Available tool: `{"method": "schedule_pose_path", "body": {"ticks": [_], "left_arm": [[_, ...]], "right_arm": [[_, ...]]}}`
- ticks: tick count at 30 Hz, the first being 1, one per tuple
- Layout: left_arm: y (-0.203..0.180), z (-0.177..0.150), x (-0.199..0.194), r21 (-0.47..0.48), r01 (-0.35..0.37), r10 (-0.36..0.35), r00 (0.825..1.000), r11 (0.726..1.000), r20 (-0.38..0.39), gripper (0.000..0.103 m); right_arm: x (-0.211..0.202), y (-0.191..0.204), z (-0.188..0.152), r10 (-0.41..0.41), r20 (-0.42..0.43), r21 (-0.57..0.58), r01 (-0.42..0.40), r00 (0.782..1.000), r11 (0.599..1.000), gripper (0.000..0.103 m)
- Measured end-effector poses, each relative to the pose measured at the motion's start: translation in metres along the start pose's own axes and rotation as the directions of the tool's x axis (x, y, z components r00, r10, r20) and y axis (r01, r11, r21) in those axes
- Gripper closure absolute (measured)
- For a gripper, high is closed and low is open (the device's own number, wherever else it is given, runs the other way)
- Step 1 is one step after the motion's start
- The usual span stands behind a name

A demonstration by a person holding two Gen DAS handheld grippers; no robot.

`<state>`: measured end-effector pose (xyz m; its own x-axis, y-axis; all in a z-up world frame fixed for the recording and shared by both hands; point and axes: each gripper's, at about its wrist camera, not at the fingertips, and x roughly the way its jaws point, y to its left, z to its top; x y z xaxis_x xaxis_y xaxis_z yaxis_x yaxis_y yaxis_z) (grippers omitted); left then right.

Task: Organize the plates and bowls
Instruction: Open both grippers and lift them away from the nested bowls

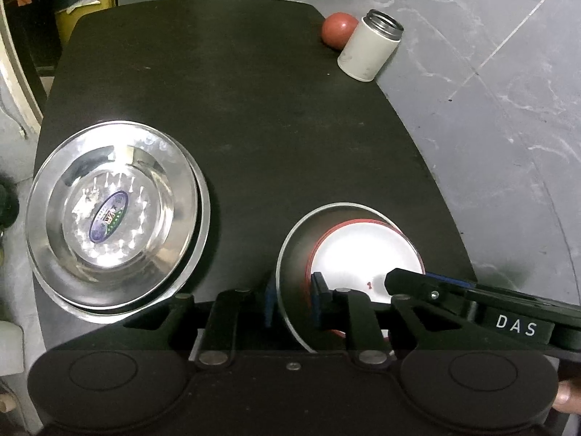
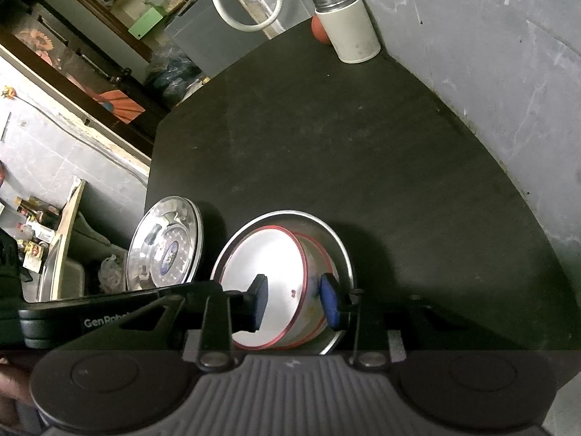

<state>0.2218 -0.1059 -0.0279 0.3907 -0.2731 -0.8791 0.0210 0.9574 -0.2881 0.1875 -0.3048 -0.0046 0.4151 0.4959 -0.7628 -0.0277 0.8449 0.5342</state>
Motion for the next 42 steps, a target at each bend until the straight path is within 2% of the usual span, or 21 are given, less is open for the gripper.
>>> {"method": "schedule_pose_path", "body": {"ticks": [1,2,10,13,15,16,18,20,21,25,29,35,42], "left_arm": [[0.0,0.0,0.0,0.0,-0.005,0.005,1.0,1.0,0.0,0.082],[0.001,0.0,0.0,-0.002,-0.009,0.009,1.0,1.0,0.002,0.081],[0.001,-0.003,-0.005,-0.014,-0.032,0.032,0.999,0.999,0.017,0.069],[0.0,-0.002,-0.006,-0.014,-0.045,0.045,0.999,0.999,0.027,0.057],[0.0,-0.002,-0.009,-0.016,-0.055,0.055,0.998,0.998,0.036,0.043],[0.001,-0.002,-0.01,-0.017,-0.059,0.06,0.997,0.998,0.04,0.04],[0.002,-0.003,-0.012,-0.021,-0.076,0.076,0.996,0.997,0.041,0.026],[0.003,-0.004,-0.014,-0.023,-0.095,0.095,0.995,0.995,0.032,0.017],[0.003,-0.005,-0.014,-0.026,-0.101,0.102,0.994,0.995,0.028,0.015],[0.008,-0.012,-0.014,-0.059,-0.094,0.094,0.996,0.994,0.001,0.002],[0.016,-0.018,-0.007,-0.114,-0.084,0.08,0.996,0.99,-0.043,0.001],[0.029,-0.029,0.008,-0.2,-0.078,0.057,0.992,0.977,-0.11,0.001],[0.035,-0.035,0.014,-0.235,-0.085,0.055,0.99,0.968,-0.129,0.001]], "right_arm": [[-0.001,0.0,0.0,-0.002,0.003,-0.002,0.002,1.0,1.0,0.063],[-0.001,0.0,0.0,-0.014,0.002,-0.005,0.014,1.0,1.0,0.053],[-0.006,-0.007,0.001,-0.007,0.022,0.005,0.006,1.0,1.0,0.055],[-0.008,-0.01,0.001,-0.026,0.036,0.007,0.026,0.999,1.0,0.048],[-0.01,-0.014,0.001,-0.031,0.045,0.022,0.03,0.998,0.999,0.047],[-0.011,-0.016,0.001,-0.033,0.048,0.029,0.032,0.998,0.999,0.046],[-0.013,-0.02,0.001,-0.044,0.055,0.039,0.041,0.998,0.998,0.04],[-0.014,-0.023,0.001,-0.064,0.059,0.043,0.061,0.996,0.997,0.028],[-0.015,-0.025,0.001,-0.08,0.061,0.046,0.077,0.995,0.996,0.026],[-0.018,-0.032,0.001,-0.135,0.067,0.057,0.131,0.989,0.99,0.008],[-0.017,-0.045,-0.002,-0.183,0.051,0.086,0.178,0.982,0.98,0.0],[-0.011,-0.06,-0.008,-0.239,0.006,0.111,0.237,0.971,0.965,0.0],[-0.007,-0.061,-0.011,-0.249,-0.018,0.1,0.25,0.968,0.963,0.0]]}}
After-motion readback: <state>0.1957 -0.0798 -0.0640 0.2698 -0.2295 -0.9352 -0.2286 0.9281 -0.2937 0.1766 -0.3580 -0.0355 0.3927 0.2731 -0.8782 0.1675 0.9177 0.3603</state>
